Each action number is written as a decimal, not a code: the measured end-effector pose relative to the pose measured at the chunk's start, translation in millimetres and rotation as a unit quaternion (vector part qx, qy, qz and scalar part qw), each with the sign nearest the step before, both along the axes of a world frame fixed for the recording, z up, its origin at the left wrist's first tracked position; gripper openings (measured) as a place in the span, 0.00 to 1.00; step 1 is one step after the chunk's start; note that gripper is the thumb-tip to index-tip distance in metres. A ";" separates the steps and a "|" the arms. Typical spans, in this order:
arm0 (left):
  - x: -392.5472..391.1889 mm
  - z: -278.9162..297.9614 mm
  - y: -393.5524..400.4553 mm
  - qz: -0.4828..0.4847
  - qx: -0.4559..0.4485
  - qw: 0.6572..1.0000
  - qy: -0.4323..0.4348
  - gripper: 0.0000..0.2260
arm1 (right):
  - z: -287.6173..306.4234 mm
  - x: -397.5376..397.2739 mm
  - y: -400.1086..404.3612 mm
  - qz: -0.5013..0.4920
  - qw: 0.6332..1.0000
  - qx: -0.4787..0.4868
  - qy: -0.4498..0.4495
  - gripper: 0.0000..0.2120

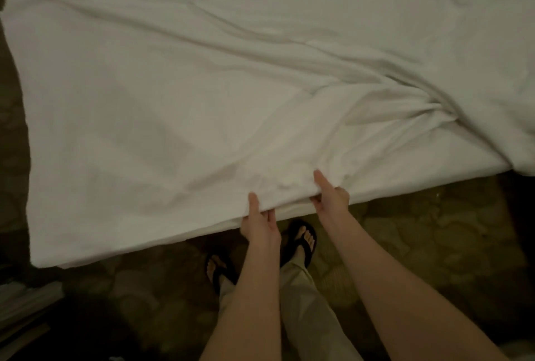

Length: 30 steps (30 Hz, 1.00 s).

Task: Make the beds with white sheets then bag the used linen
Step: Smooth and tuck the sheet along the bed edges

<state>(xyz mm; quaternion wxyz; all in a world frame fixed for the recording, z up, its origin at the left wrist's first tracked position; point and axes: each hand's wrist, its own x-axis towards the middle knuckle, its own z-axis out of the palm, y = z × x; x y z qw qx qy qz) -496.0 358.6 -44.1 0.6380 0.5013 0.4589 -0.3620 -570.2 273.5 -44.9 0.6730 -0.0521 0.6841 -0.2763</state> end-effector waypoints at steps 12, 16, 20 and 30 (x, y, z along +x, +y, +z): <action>-35.5 25.0 -86.2 -0.634 -0.051 0.770 0.052 0.15 | 17.4 -78.8 -89.5 0.383 0.869 -0.185 0.252 0.18; -30.0 35.8 -160.1 -0.636 -0.059 0.764 -0.092 0.08 | 18.4 -93.5 -141.8 0.377 0.859 -0.227 0.262 0.16; -24.2 51.1 -221.8 -0.679 -0.091 0.714 -0.141 0.10 | 26.2 -97.0 -186.6 0.368 0.846 -0.256 0.289 0.12; -31.3 92.5 -346.7 -0.751 -0.125 0.621 -0.187 0.12 | 41.3 -123.6 -260.4 0.309 0.873 -0.206 0.317 0.12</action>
